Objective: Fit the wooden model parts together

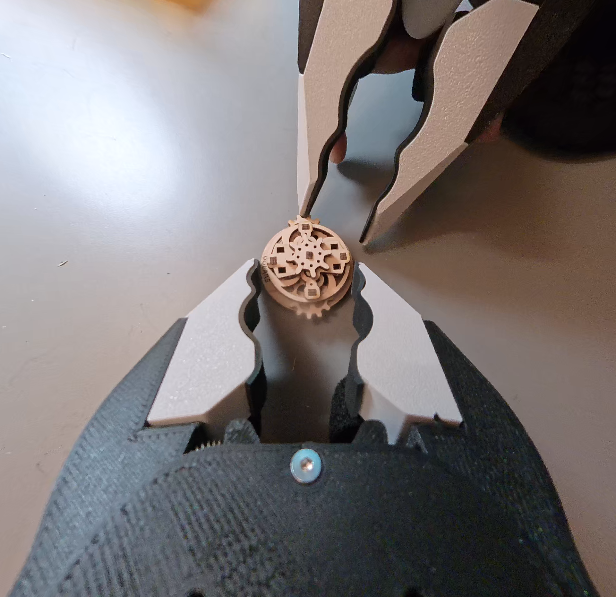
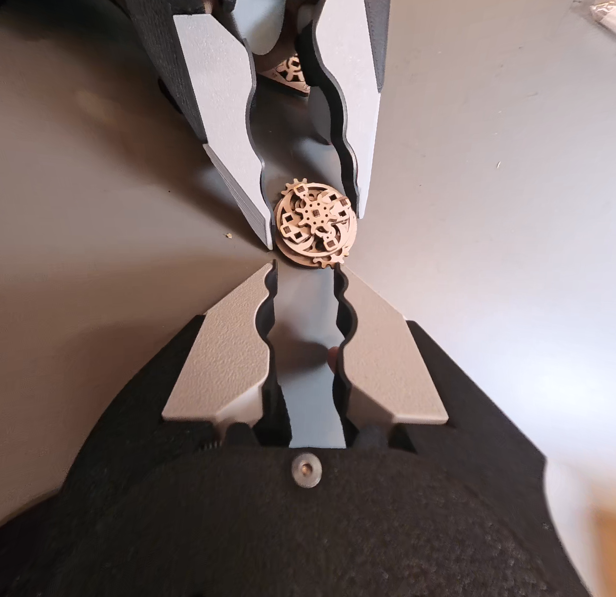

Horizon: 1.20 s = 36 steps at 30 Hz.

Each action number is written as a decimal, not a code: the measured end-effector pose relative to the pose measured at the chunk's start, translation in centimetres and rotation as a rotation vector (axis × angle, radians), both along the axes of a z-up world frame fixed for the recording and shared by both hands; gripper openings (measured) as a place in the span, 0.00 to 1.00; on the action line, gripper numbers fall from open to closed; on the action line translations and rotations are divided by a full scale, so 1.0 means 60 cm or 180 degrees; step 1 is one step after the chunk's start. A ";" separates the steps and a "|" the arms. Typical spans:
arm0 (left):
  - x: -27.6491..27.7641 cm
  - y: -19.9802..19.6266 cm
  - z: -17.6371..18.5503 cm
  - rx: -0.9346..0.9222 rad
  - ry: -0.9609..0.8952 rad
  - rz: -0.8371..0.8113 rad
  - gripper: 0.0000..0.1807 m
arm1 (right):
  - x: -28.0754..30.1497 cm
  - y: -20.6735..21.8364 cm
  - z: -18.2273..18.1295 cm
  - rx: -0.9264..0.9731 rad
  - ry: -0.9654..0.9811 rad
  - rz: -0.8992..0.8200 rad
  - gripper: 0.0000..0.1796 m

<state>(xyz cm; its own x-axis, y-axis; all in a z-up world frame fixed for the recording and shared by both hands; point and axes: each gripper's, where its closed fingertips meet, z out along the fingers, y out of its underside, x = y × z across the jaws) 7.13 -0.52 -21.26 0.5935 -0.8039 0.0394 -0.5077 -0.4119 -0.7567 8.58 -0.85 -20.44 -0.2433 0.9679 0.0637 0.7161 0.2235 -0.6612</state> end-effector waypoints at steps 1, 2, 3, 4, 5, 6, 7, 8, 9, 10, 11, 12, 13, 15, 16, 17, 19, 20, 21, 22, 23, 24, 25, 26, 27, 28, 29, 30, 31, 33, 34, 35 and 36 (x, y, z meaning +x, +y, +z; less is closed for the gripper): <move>0.000 0.000 0.000 0.0000 0.0001 0.0002 0.30 | 0.000 0.001 0.000 0.0009 -0.0001 0.0000 0.17; 0.000 0.000 0.000 0.0002 0.0002 0.0005 0.30 | 0.000 0.001 0.000 0.0042 -0.0002 0.0004 0.16; 0.000 0.000 0.000 0.0004 0.0003 0.0005 0.30 | 0.000 0.004 0.000 0.0087 0.0001 -0.0004 0.15; 0.000 0.000 0.000 0.0003 0.0002 0.0006 0.30 | -0.001 0.007 0.000 0.0121 0.0003 -0.0023 0.13; 0.000 0.000 0.000 0.0003 0.0002 0.0007 0.30 | 0.000 0.008 0.001 0.0131 -0.0001 -0.0037 0.12; 0.000 -0.001 0.000 0.0002 0.0002 0.0007 0.30 | 0.000 0.010 0.001 0.0131 -0.0005 -0.0064 0.10; 0.000 -0.001 0.000 0.0003 0.0002 0.0006 0.30 | 0.000 0.012 0.002 0.0143 0.0005 -0.0078 0.09; 0.000 -0.001 0.000 0.0001 0.0000 0.0006 0.30 | -0.001 0.016 0.002 0.0172 0.0027 -0.0111 0.06; 0.000 -0.001 0.000 0.0002 0.0000 0.0006 0.30 | -0.002 0.018 0.001 0.0160 0.0041 -0.0120 0.05; 0.000 -0.001 0.000 0.0001 0.0000 0.0006 0.30 | -0.002 0.018 0.000 0.0098 0.0037 -0.0132 0.05; 0.000 -0.001 0.000 0.0001 -0.0001 0.0002 0.30 | -0.002 0.018 -0.001 0.0041 0.0050 -0.0121 0.05; 0.000 -0.001 0.000 0.0001 -0.0005 0.0000 0.30 | -0.002 0.019 0.000 -0.0003 0.0086 -0.0097 0.05; -0.001 -0.001 0.000 0.0003 -0.0004 -0.0008 0.30 | -0.003 0.019 0.001 -0.0029 0.0118 -0.0099 0.05; -0.002 -0.001 0.000 0.0008 -0.0001 -0.0028 0.30 | -0.003 0.023 0.002 0.0059 0.0135 -0.0083 0.12; -0.002 -0.001 0.000 0.0022 0.0008 -0.0036 0.30 | -0.002 0.024 0.004 0.0084 0.0140 -0.0069 0.15; -0.001 -0.001 0.000 0.0028 0.0012 -0.0037 0.30 | -0.003 0.018 0.005 0.0043 0.0159 -0.0014 0.17; -0.001 -0.001 0.000 0.0031 0.0014 -0.0039 0.30 | -0.003 0.007 -0.003 0.0035 0.0088 0.0089 0.20; -0.001 -0.001 0.000 0.0033 0.0016 -0.0039 0.30 | -0.004 0.006 -0.007 0.0117 0.0059 0.0122 0.22; -0.002 -0.001 0.000 0.0035 0.0020 -0.0037 0.30 | -0.006 0.003 -0.006 0.0155 0.0072 0.0151 0.21; -0.001 -0.001 0.000 0.0032 0.0019 -0.0026 0.30 | -0.007 0.007 -0.007 0.0201 0.0057 0.0113 0.19; -0.002 0.000 0.000 0.0023 0.0013 0.0008 0.30 | -0.008 0.012 -0.007 0.0260 0.0070 0.0079 0.18; -0.002 0.000 0.000 0.0020 0.0012 0.0029 0.30 | -0.008 0.013 -0.007 0.0281 0.0065 0.0079 0.17; -0.002 0.001 0.000 0.0017 0.0010 0.0045 0.30 | -0.007 0.013 -0.007 0.0306 0.0045 0.0073 0.17; -0.002 0.001 0.000 0.0011 0.0005 0.0059 0.30 | -0.007 0.014 -0.008 0.0328 0.0020 0.0056 0.16; -0.002 0.001 0.000 0.0007 0.0003 0.0068 0.30 | -0.007 0.014 -0.008 0.0345 -0.0001 0.0039 0.15; -0.002 0.001 0.000 0.0005 0.0001 0.0073 0.30 | -0.007 0.014 -0.008 0.0352 -0.0015 0.0019 0.15; -0.002 0.001 0.000 0.0004 0.0001 0.0074 0.30 | -0.007 0.014 -0.008 0.0346 -0.0029 -0.0009 0.15; -0.002 0.001 0.000 0.0003 0.0001 0.0074 0.30 | -0.007 0.014 -0.008 0.0349 -0.0038 -0.0028 0.15; -0.002 0.001 0.000 0.0003 0.0000 0.0074 0.30 | -0.007 0.014 -0.008 0.0355 -0.0050 -0.0046 0.15; -0.001 0.001 0.000 0.0001 -0.0001 0.0073 0.30 | -0.007 0.014 -0.008 0.0385 -0.0064 -0.0055 0.15; -0.001 0.001 0.000 0.0003 0.0000 0.0072 0.30 | -0.007 0.014 -0.008 0.0392 -0.0069 -0.0057 0.15; -0.001 0.001 0.000 0.0004 0.0000 0.0071 0.30 | -0.007 0.014 -0.008 0.0395 -0.0071 -0.0053 0.15; -0.001 0.000 0.000 0.0003 -0.0001 0.0068 0.30 | -0.007 0.014 -0.008 0.0394 -0.0074 -0.0050 0.15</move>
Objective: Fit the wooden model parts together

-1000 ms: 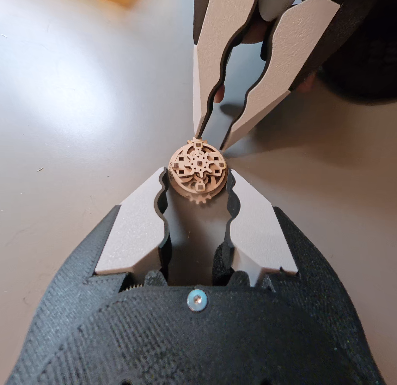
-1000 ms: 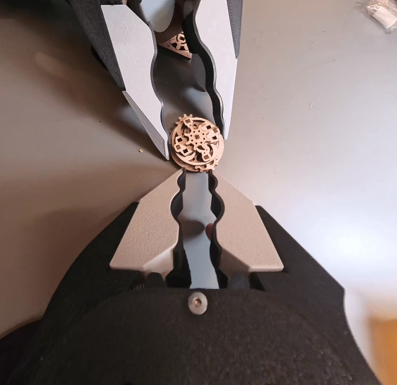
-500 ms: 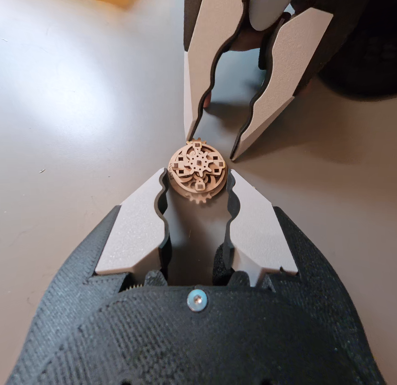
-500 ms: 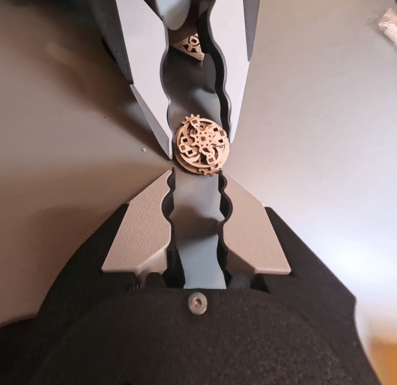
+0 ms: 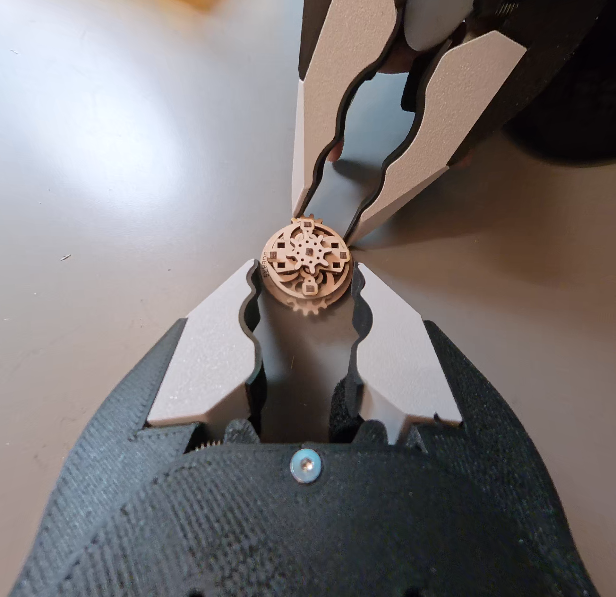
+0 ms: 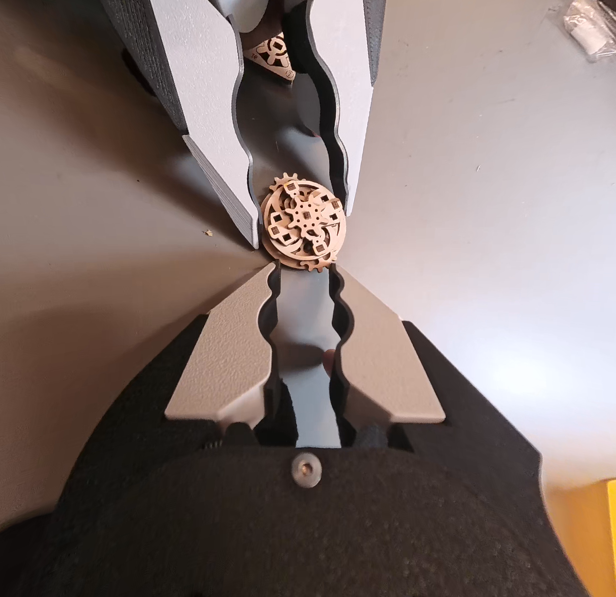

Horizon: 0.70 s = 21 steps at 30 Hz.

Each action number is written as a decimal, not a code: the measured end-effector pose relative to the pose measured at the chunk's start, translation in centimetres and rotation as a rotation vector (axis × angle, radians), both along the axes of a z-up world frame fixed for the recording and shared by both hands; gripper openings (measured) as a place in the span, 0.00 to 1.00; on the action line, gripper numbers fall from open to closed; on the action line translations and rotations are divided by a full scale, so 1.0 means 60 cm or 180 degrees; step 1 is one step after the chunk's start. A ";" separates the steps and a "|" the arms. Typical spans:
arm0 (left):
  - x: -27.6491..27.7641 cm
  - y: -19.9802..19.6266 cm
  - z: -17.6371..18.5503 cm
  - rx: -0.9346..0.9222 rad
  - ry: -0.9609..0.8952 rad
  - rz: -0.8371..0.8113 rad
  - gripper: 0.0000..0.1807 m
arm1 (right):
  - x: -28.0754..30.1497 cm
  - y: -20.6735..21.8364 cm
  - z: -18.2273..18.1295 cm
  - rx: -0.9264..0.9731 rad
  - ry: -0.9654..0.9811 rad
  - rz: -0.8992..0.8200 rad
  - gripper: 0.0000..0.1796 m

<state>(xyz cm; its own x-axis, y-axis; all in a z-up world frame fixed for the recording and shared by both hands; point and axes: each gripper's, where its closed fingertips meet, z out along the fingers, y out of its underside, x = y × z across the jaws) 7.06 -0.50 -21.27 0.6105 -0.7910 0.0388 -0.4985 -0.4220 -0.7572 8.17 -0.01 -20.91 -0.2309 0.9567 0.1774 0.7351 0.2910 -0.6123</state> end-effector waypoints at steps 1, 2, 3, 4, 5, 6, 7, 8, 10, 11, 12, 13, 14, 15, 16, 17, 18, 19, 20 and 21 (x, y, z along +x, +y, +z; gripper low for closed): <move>0.000 0.000 0.000 -0.0003 -0.0002 -0.0004 0.30 | 0.000 0.000 0.000 -0.0004 -0.0004 0.0006 0.15; 0.000 0.000 0.000 -0.0004 -0.0003 -0.0006 0.30 | 0.000 0.000 0.000 -0.0006 -0.0006 0.0013 0.15; 0.000 0.000 0.000 -0.0003 -0.0003 -0.0007 0.30 | 0.000 0.000 0.000 -0.0008 -0.0007 0.0015 0.15; 0.000 0.000 0.000 -0.0002 -0.0003 -0.0007 0.30 | 0.000 0.000 0.000 -0.0015 -0.0003 0.0014 0.15; 0.000 0.000 0.000 -0.0002 -0.0004 -0.0008 0.30 | 0.000 0.000 0.000 -0.0031 0.0004 0.0010 0.15; 0.000 0.000 0.000 -0.0002 -0.0006 -0.0010 0.30 | 0.000 0.000 0.000 -0.0045 0.0014 0.0010 0.15; 0.000 0.000 0.001 0.0002 -0.0005 -0.0013 0.30 | 0.000 0.000 -0.001 -0.0064 0.0029 0.0017 0.15; 0.000 0.000 0.001 0.0016 0.0006 -0.0020 0.30 | 0.000 -0.001 0.000 -0.0102 0.0052 0.0017 0.15; -0.002 -0.003 0.001 0.0002 0.0013 -0.0046 0.32 | -0.002 -0.002 0.000 -0.0104 0.0093 0.0030 0.12; -0.005 -0.007 0.002 -0.0039 0.0010 -0.0047 0.34 | -0.002 -0.001 -0.001 -0.0033 0.0085 0.0032 0.09; -0.011 -0.012 0.004 -0.0082 0.0002 -0.0032 0.34 | -0.002 0.001 -0.001 0.0010 0.0087 0.0026 0.11; -0.017 -0.017 0.005 -0.0112 -0.0006 -0.0015 0.34 | -0.002 0.001 -0.002 0.0002 0.0082 0.0021 0.12; -0.025 -0.020 0.004 -0.0131 0.0005 0.0027 0.34 | -0.002 0.000 -0.001 -0.0017 0.0090 0.0017 0.13; -0.030 -0.021 0.003 -0.0131 0.0015 0.0060 0.33 | -0.002 0.000 -0.001 -0.0038 0.0096 0.0012 0.14; -0.030 -0.021 0.003 -0.0117 0.0004 0.0072 0.32 | -0.002 -0.003 0.000 -0.0080 0.0094 0.0025 0.16; -0.029 -0.020 0.003 -0.0103 0.0007 0.0078 0.31 | -0.002 -0.006 0.000 -0.0115 0.0091 0.0038 0.18; -0.029 -0.017 0.002 -0.0079 0.0034 0.0083 0.29 | -0.004 -0.006 0.000 -0.0107 0.0096 0.0030 0.20; -0.029 -0.016 0.002 -0.0052 0.0061 0.0079 0.27 | -0.005 -0.006 0.000 -0.0079 0.0105 0.0023 0.19; -0.028 -0.016 0.002 -0.0035 0.0079 0.0071 0.25 | -0.006 -0.006 0.001 -0.0057 0.0112 0.0018 0.19; -0.027 -0.017 0.001 -0.0033 0.0086 0.0070 0.24 | -0.008 -0.007 0.001 -0.0058 0.0116 0.0013 0.19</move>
